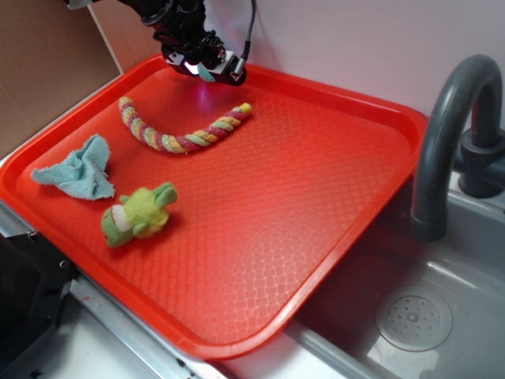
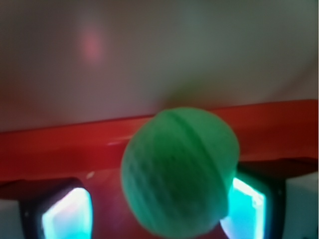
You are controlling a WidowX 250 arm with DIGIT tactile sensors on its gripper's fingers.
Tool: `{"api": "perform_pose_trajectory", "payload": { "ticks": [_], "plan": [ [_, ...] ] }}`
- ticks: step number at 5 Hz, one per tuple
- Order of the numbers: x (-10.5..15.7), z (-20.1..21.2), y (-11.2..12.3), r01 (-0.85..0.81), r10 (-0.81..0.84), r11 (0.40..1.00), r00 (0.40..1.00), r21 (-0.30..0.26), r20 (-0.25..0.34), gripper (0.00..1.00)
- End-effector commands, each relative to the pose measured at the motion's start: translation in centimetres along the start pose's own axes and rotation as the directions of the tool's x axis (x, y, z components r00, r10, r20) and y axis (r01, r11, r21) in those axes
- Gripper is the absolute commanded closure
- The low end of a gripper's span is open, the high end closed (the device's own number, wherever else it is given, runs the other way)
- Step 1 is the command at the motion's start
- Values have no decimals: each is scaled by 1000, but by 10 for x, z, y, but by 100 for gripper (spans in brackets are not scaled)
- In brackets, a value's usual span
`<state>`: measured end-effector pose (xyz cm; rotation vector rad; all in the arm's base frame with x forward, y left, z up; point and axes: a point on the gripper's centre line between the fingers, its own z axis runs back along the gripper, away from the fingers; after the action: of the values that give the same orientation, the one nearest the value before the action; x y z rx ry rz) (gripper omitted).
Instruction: Grab the green ball.
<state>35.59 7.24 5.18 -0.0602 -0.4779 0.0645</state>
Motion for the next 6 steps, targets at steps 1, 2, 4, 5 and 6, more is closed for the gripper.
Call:
{"api": "perform_pose_trajectory", "payload": {
  "ticks": [1, 2, 4, 5, 6],
  "plan": [
    [22, 10, -1, 38, -39, 999, 997, 20, 69, 100],
    [19, 10, -5, 43, -45, 999, 997, 31, 62, 100],
    [18, 49, -13, -104, 120, 979, 989, 177, -83, 100],
    [10, 93, -23, -194, 210, 970, 973, 145, -100, 100],
    [2, 129, -32, -243, 238, 970, 950, -3, -204, 100]
  ]
}}
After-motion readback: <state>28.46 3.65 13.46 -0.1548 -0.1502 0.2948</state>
